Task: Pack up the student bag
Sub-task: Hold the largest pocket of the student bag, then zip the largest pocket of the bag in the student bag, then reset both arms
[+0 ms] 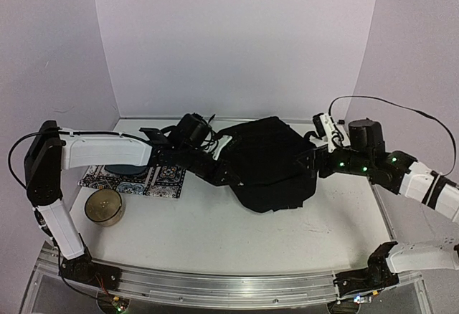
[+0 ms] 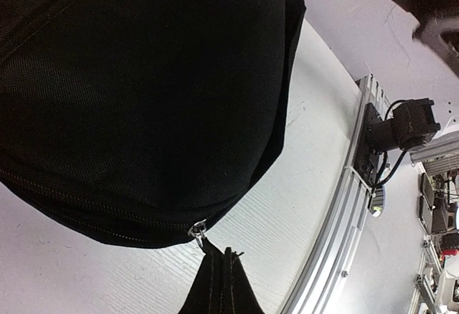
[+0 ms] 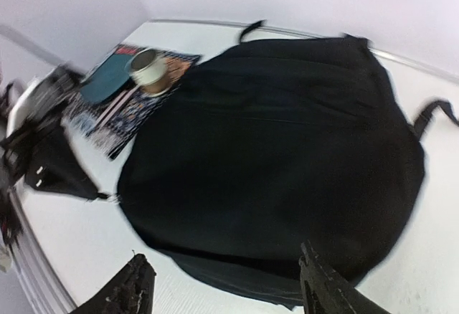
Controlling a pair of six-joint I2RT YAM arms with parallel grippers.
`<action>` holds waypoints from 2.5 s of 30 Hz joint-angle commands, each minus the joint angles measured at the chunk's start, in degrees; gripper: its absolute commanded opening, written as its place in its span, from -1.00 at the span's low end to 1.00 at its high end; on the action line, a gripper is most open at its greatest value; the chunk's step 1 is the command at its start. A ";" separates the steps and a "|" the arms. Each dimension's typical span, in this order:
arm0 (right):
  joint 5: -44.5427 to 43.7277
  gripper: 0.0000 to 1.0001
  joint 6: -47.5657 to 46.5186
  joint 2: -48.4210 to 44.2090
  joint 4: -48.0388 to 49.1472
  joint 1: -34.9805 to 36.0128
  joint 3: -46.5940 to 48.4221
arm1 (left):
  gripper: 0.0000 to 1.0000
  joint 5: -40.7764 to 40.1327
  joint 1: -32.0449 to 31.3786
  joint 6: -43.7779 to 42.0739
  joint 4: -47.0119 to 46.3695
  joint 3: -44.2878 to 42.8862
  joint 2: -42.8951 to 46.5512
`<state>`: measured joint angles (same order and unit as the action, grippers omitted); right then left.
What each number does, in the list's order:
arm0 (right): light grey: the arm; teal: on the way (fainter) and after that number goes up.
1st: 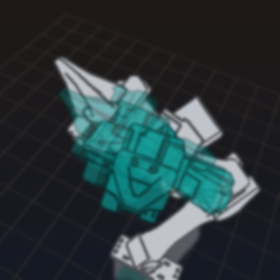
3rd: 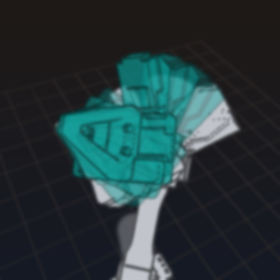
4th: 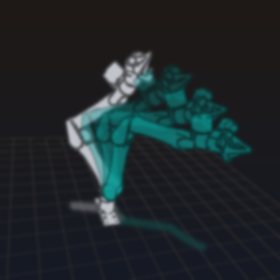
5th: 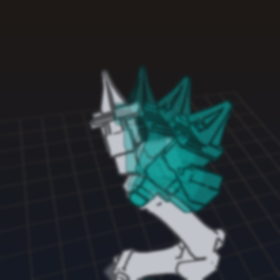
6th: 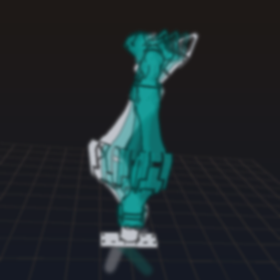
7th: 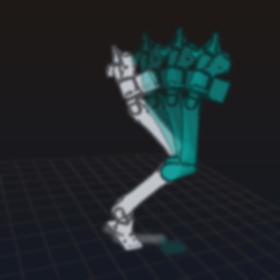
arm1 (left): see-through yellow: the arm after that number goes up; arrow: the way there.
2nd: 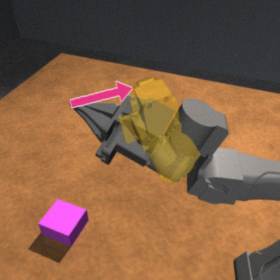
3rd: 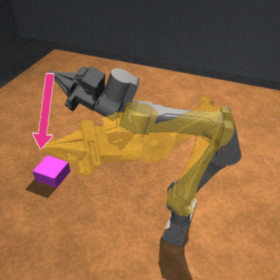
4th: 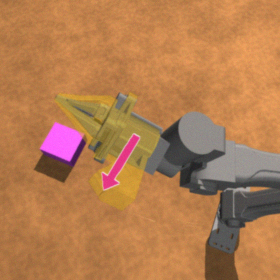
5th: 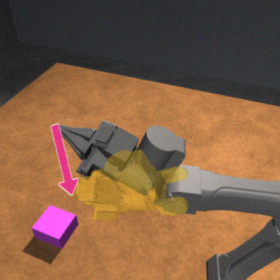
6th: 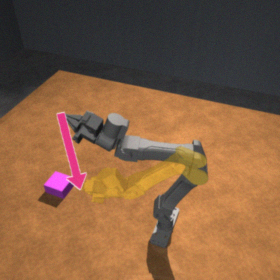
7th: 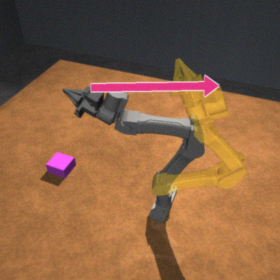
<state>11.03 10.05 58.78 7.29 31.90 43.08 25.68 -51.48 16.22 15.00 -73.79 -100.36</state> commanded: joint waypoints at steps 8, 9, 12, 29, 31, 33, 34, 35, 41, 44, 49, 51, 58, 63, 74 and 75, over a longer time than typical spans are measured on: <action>-8.39 0.41 -23.18 18.56 -1.52 17.63 11.29 | -1.00 4.08 -0.48 -1.01 -2.20 -4.75 3.22; -9.78 0.41 -24.43 20.08 -1.11 18.34 12.16 | -1.00 4.34 -0.47 -0.93 -2.17 -4.71 3.37; -12.29 0.40 -27.96 24.08 0.03 19.77 14.17 | -1.00 4.90 -0.46 -0.60 -2.25 -4.69 3.72; -17.79 -0.68 -33.69 29.81 4.77 20.95 10.86 | -1.00 5.06 1.72 1.76 -3.65 -3.57 4.60; -17.81 -0.93 -33.69 28.72 4.82 20.99 10.23 | -1.00 4.81 2.45 2.06 -3.66 -3.01 4.79; -17.40 -1.00 -33.65 27.11 4.80 20.96 9.27 | -1.00 3.74 3.48 2.15 -3.66 -2.25 5.12; -17.00 -1.00 -33.47 25.87 4.82 20.97 8.61 | -1.00 2.70 4.38 2.15 -3.66 -1.75 5.27; -16.57 -1.00 -33.29 24.60 4.83 21.00 7.95 | -1.00 1.63 5.17 2.15 -3.66 -1.38 5.34; -16.51 -1.00 -31.98 16.37 4.01 20.98 3.65 | -1.00 -3.83 10.46 0.12 -1.65 -1.46 4.00; -17.11 -1.00 -31.47 13.00 3.02 20.97 1.86 | -1.00 -6.68 12.37 -1.26 -0.46 -3.07 1.92; -17.31 -1.00 -30.40 10.35 1.75 20.97 0.01 | -1.00 -10.17 15.55 -2.35 0.42 -5.59 -1.43; -16.63 -1.00 -29.79 10.11 1.59 21.00 -0.20 | -1.00 -10.24 15.96 -2.93 0.71 -6.42 -2.33; -8.15 -1.00 -27.42 13.51 2.80 20.96 2.57 | -1.00 -9.65 15.97 -3.48 0.60 -4.72 -2.44; -5.06 -0.78 -24.14 20.20 3.54 20.95 7.91 | -0.62 -11.97 15.98 -3.62 0.48 -2.77 -0.30; 1.70 0.27 -14.00 33.19 3.41 13.18 25.77 | 0.56 -22.59 18.45 0.21 0.19 1.28 9.36; 1.10 0.37 -12.60 33.96 3.46 11.56 27.66 | 0.65 -23.56 19.15 1.00 0.17 1.93 10.58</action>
<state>8.56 -9.31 90.51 9.47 49.10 62.94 8.02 -34.34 14.92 16.52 -73.35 -97.08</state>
